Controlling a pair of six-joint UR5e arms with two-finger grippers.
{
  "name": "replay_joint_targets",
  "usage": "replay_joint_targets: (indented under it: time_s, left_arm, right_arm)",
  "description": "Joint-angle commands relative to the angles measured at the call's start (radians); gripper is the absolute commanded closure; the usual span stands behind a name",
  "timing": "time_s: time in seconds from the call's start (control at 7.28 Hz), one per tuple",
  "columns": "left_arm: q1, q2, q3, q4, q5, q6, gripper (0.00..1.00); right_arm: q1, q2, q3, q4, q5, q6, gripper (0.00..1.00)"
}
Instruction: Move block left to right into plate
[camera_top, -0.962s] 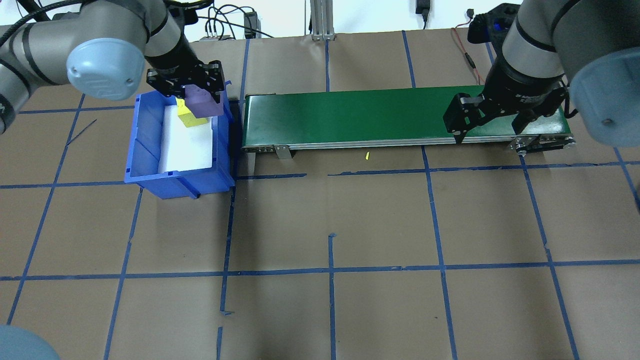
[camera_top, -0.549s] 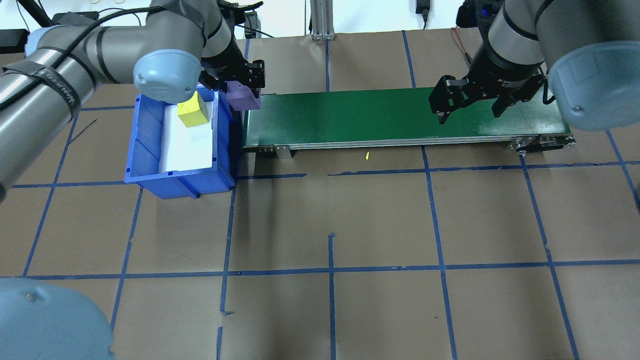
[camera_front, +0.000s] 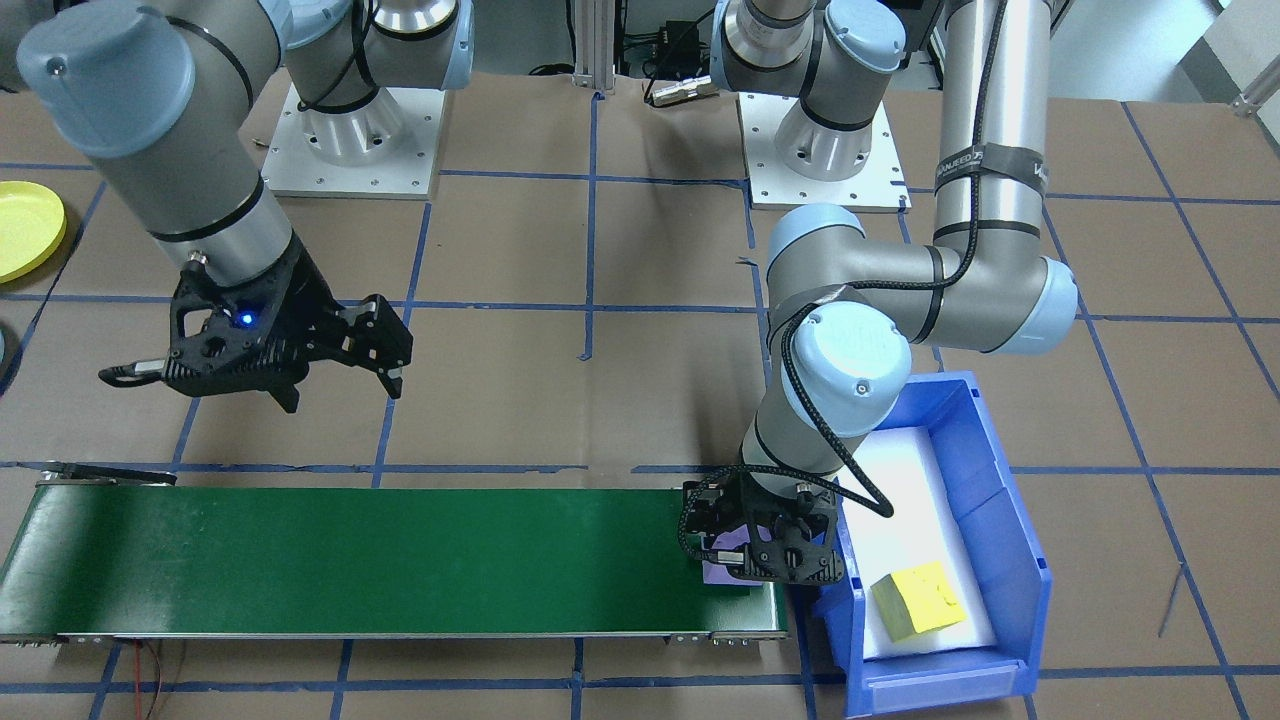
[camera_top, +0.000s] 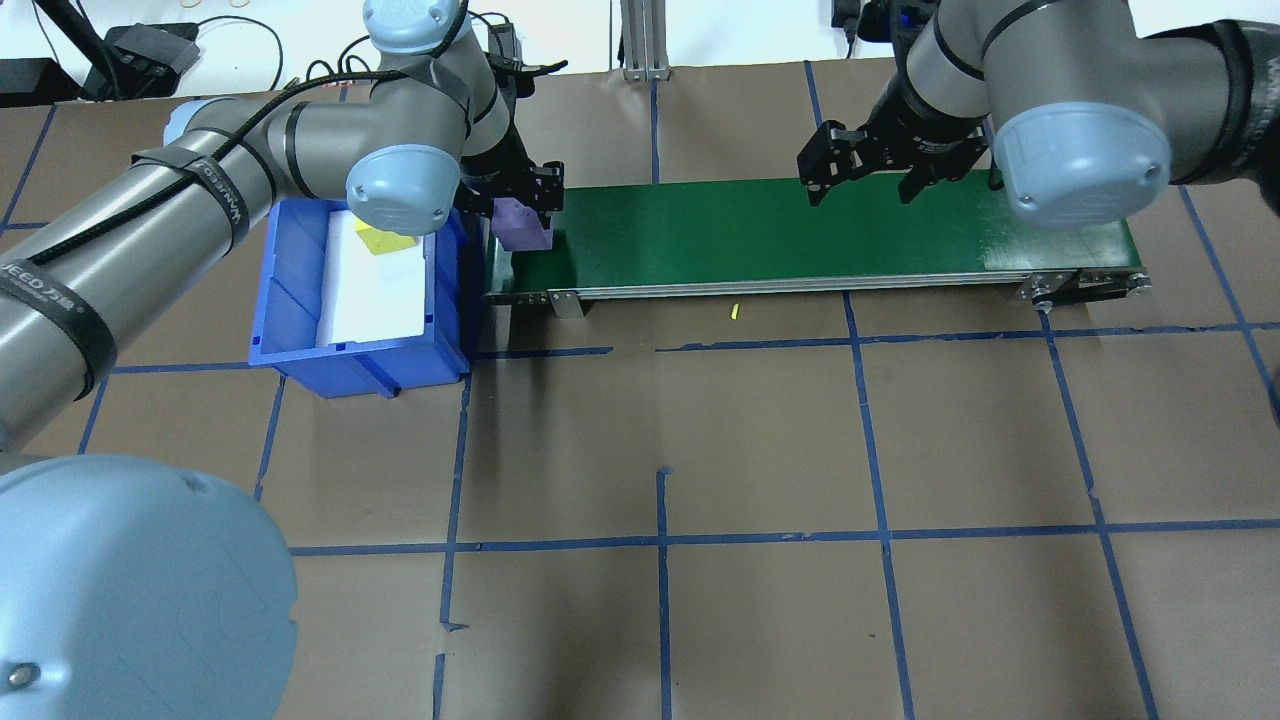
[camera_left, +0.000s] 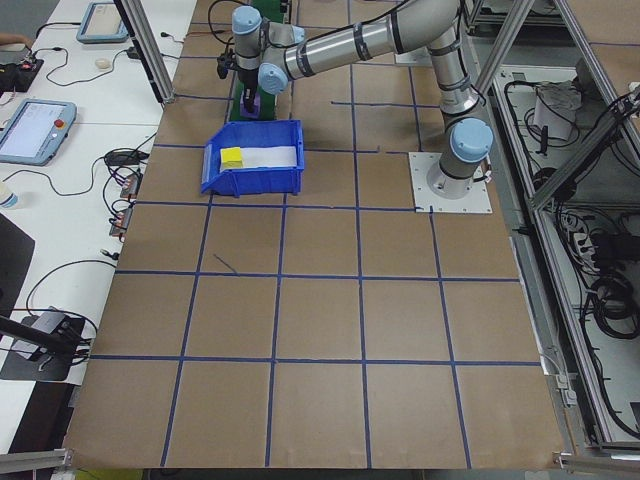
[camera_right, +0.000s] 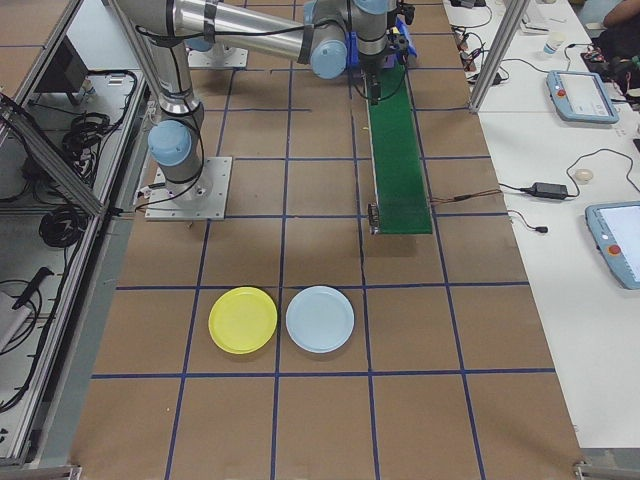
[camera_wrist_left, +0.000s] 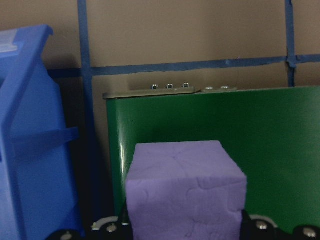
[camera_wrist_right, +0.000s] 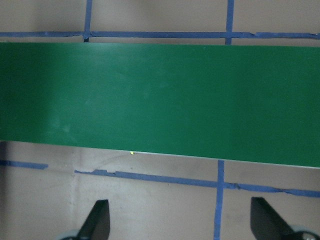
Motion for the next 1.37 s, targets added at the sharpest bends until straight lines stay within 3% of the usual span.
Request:
replay_joint_targets:
  time_s: [0.0, 0.27, 0.41, 0.55, 0.96, 1.24]
  left_arm:
    - [-0.001, 0.037, -0.001, 0.0, -0.003, 0.01, 0.0]
    - [0.013, 0.149, 0.022, -0.113, 0.012, 0.015, 0.0]
    - [0.086, 0.163, 0.038, -0.141, 0.023, 0.015, 0.0]
    - [0.137, 0.145, 0.041, -0.144, 0.026, 0.033, 0.0]
    - [0.24, 0.128, 0.062, -0.146, 0.023, 0.145, 0.0]
    - [0.252, 0.05, 0.075, -0.131, 0.018, 0.199, 0.0]
  right_arm:
    - [0.0, 0.081, -0.004, -0.107, 0.067, 0.059, 0.0]
    - [0.0, 0.148, -0.007, -0.181, 0.11, 0.077, 0.0]
    - [0.0, 0.165, -0.034, -0.183, 0.113, 0.077, 0.0]
    - [0.0, 0.193, -0.057, -0.183, 0.145, 0.082, 0.0]
    - [0.002, 0.236, -0.11, -0.189, 0.161, 0.113, 0.0]
    - [0.002, 0.245, -0.095, -0.184, 0.161, 0.123, 0.0]
